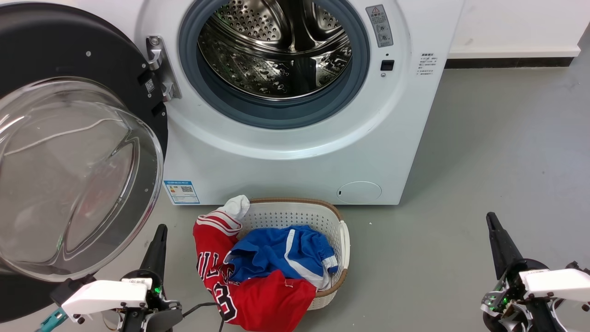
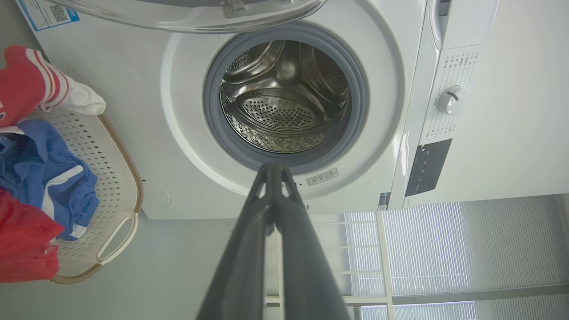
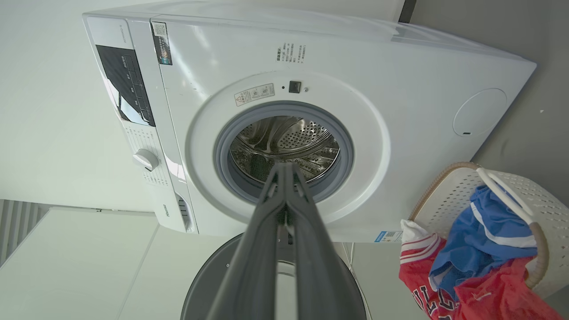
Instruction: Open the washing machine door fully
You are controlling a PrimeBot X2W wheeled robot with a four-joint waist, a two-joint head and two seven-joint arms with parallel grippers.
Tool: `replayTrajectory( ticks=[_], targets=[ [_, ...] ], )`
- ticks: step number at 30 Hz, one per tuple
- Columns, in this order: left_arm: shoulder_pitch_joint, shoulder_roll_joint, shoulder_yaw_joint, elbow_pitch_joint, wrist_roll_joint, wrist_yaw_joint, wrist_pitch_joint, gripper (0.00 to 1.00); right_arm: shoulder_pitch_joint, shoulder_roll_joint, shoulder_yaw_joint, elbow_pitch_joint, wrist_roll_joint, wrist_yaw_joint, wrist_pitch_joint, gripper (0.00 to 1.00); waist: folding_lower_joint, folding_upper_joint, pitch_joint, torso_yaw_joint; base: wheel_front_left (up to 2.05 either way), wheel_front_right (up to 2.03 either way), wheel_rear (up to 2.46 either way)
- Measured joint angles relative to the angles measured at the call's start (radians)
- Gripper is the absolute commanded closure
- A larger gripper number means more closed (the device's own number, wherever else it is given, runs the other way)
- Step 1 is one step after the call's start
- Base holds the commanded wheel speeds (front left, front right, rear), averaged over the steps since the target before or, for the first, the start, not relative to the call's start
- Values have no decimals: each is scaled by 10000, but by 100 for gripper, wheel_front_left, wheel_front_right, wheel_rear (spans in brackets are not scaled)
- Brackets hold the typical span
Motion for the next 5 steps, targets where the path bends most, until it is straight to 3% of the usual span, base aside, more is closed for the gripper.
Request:
replayTrajectory(
  ticks=[5],
  targets=[
    [-54, 0, 36, 44, -449, -63, 92, 100, -50, 6, -52, 46, 424, 0, 111, 100, 0, 0, 3, 22, 0, 0, 0]
  ],
)
